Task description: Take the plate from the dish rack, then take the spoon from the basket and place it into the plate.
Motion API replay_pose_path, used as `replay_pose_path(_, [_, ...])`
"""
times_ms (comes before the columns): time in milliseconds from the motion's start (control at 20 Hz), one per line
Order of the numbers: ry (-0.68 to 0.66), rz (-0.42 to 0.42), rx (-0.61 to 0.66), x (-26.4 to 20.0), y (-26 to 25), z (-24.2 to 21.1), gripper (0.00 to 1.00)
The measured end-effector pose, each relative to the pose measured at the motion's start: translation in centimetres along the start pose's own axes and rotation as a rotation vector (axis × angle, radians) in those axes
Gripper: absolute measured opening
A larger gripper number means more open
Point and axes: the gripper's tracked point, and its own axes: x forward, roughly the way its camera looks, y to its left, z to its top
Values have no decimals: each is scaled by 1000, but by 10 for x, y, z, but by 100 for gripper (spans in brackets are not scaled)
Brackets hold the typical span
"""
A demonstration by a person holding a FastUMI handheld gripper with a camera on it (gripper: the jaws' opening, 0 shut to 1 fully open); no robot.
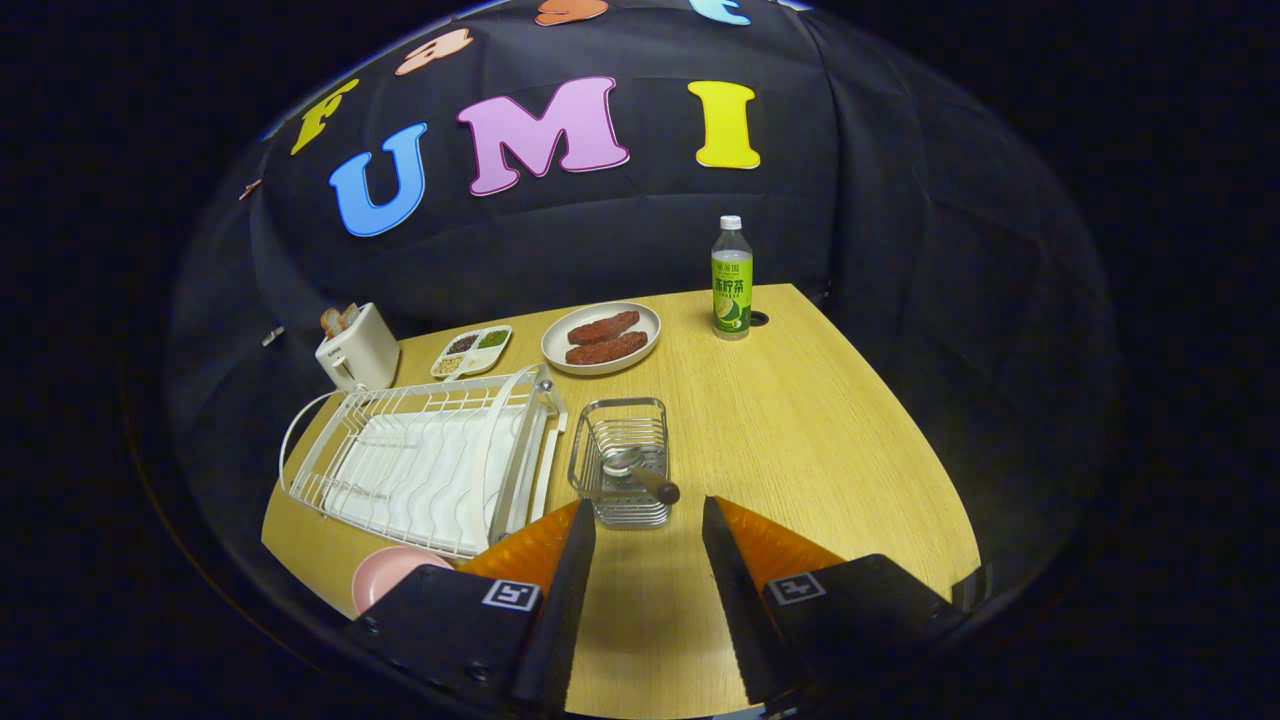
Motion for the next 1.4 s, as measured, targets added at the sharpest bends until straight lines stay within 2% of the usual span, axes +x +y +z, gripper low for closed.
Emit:
replay_pose_path(150, [-16, 13, -52, 21, -1, 0, 58])
replay_pose_path(300, [-37, 25, -106, 35, -2, 3, 57])
replay_pose_path(650, [-67, 34, -153, 53, 1, 5, 26])
replay_pose_path(750, [-69, 84, -159, 51, 14, 4, 23])
replay_pose_path(800, [-71, 82, -178, 51, 16, 2, 15])
replay_pose_path(1000, [-68, 82, -180, 48, 21, 8, 7])
replay_pose_path(1400, [-117, 67, -156, 17, 14, 52, 7])
